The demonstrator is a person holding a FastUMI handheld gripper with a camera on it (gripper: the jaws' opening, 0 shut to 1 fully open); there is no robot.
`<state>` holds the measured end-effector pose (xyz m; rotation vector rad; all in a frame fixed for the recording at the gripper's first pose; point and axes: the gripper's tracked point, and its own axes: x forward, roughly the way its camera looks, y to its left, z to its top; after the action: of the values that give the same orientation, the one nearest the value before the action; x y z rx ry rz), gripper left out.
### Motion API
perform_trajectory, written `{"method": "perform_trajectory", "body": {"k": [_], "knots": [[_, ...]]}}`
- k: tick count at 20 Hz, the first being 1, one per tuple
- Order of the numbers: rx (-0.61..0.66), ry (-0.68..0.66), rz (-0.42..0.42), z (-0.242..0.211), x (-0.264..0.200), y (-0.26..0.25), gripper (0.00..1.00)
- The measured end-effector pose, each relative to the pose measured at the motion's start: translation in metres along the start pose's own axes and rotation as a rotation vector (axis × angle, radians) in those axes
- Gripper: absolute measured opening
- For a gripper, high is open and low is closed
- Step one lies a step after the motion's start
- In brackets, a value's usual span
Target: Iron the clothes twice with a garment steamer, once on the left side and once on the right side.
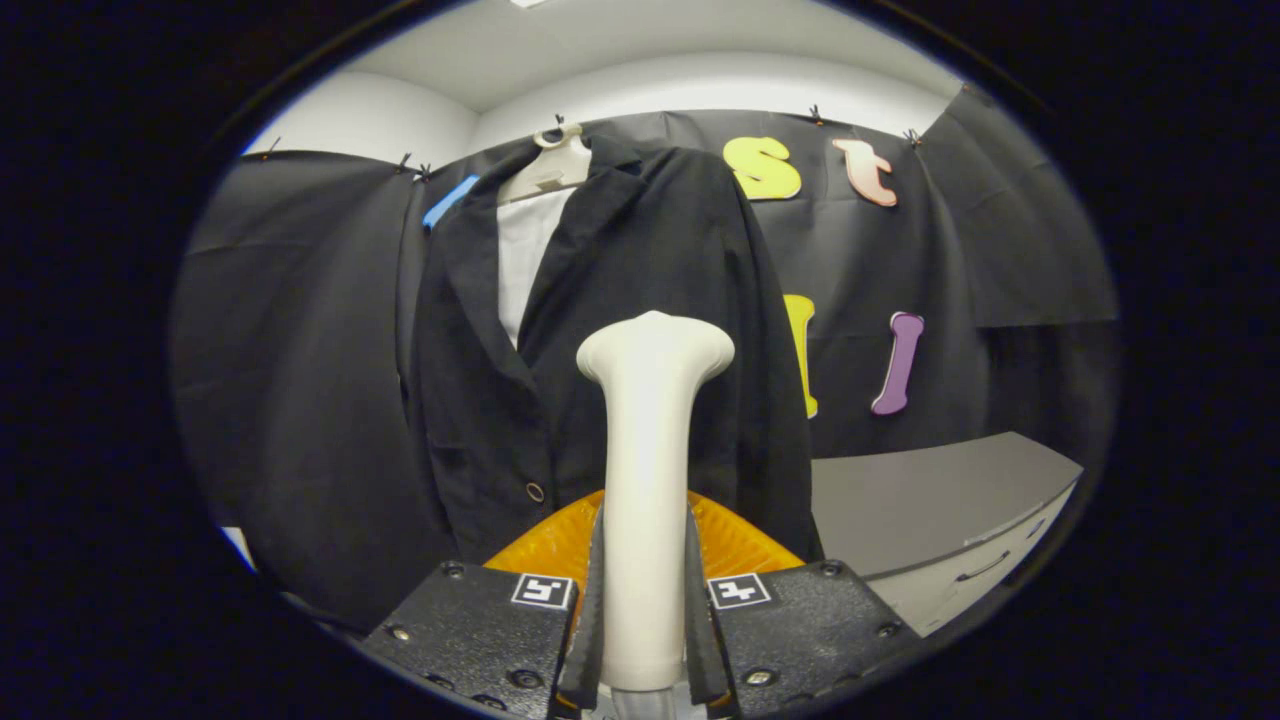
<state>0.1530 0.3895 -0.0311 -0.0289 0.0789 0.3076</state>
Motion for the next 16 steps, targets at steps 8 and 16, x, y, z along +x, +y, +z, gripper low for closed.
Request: {"method": "perform_trajectory", "body": {"k": [8,16], "knots": [[-0.001,0.087,-0.006,-0.047,-0.001,-0.002,0.36],[-0.001,0.179,-0.003,-0.091,-0.005,-0.001,0.36]]}}
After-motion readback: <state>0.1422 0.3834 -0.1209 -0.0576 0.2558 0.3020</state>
